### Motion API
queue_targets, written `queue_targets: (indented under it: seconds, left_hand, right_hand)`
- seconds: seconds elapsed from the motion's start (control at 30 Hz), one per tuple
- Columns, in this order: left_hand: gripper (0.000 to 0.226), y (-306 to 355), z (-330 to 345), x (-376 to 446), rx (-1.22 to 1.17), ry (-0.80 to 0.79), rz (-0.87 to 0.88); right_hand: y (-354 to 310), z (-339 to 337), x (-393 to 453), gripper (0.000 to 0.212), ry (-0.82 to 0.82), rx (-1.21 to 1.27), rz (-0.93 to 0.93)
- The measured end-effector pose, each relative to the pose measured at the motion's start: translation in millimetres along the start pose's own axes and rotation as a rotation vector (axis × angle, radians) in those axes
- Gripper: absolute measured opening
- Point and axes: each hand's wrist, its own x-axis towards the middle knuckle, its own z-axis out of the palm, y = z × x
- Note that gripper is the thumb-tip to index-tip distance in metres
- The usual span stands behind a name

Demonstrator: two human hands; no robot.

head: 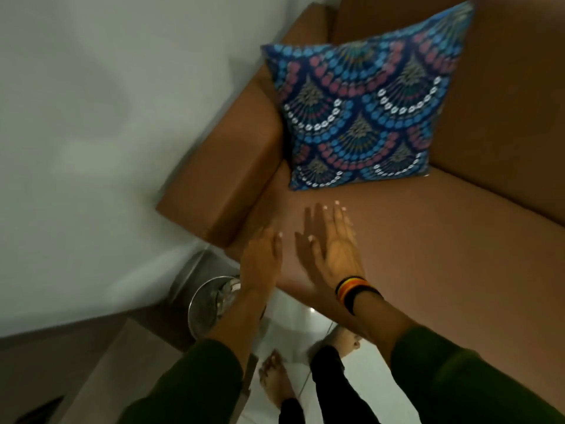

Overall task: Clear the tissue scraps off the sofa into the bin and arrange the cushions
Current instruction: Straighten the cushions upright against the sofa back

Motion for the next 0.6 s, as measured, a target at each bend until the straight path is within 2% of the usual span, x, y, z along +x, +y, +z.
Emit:
queue_targets:
  seconds: [0.1, 0.27, 0.4, 0.47, 0.6]
  left_hand:
    - [0.047, 53.9, 3.3, 35.1, -0.105, 0.115, 0.077]
    - [0.078, 108.8, 18.8, 100.9, -0.313, 0.079, 0.027]
    - [0.082, 128.5, 25.0, 143.0, -0.470, 0.107, 0.060]
    - [0.083, 135.7, 27.7, 155.9, -0.550, 0.098, 0.003]
    - [0.085, 156.8, 29.9, 170.0, -0.620, 0.074, -0.150]
  right_hand:
    - [30.0, -46.6, 49.4, 0.068, 0.148, 0.165, 0.125]
    - [76.6, -110.9, 131.1, 0.087, 0.312, 0.433, 0.300]
    - [98.4, -146.7, 179.9, 0.104, 0.357, 0.634, 0.306]
    - [107.5, -159.6, 194.8, 0.107, 0.348, 0.725, 0.295]
    - [123.7, -175.1, 201.0, 0.117, 0.230, 0.800, 0.308]
